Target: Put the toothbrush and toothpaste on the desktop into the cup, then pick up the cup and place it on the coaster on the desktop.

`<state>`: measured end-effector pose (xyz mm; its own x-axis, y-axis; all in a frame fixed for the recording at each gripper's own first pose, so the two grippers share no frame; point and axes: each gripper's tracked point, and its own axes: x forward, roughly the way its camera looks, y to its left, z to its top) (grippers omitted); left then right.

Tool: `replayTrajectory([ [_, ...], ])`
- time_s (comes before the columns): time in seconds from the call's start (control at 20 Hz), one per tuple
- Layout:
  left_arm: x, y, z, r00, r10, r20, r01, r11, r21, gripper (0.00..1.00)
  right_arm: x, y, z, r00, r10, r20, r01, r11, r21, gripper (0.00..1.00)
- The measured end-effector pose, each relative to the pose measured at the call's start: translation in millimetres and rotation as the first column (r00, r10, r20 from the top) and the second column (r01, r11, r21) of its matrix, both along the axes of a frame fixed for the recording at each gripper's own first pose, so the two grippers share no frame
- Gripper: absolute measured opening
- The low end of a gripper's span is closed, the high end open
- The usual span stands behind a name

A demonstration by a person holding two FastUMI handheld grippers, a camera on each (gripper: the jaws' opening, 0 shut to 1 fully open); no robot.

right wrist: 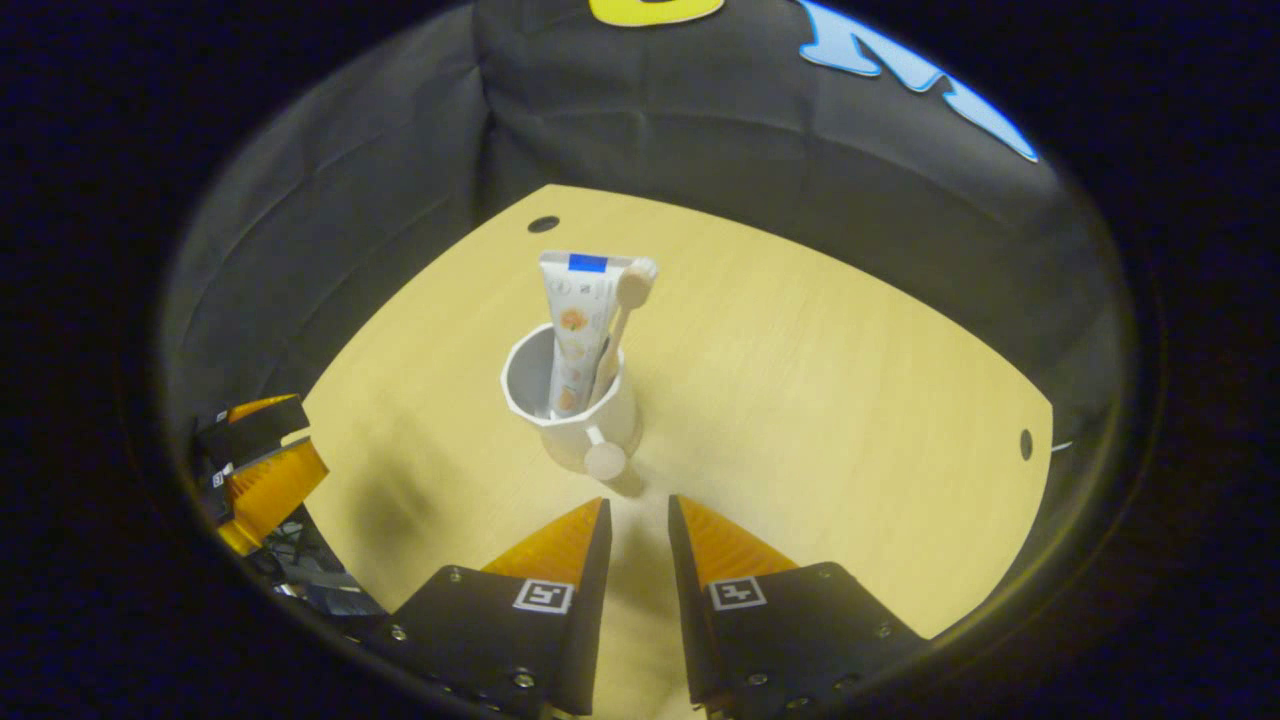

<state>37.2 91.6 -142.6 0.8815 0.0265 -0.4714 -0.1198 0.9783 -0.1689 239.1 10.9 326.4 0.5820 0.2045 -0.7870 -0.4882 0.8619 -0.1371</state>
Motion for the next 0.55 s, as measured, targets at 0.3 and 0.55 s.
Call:
replayTrajectory([
  [0.3, 27.3, -34.4, 71.4, 0.983, -0.059, 0.171, 0.045, 0.995, 0.087, 0.92, -21.5, -22.6, 94.0, 0.932, -0.198, 0.304, 0.150, 0.973, 0.174, 0.35],
  [0.55, 36.1, -63.6, 145.5, 0.937, -0.071, 0.342, 0.039, 0.994, 0.099, 0.92, -51.7, -38.0, 165.9, 0.807, -0.287, 0.516, 0.162, 0.948, 0.274, 0.34],
])
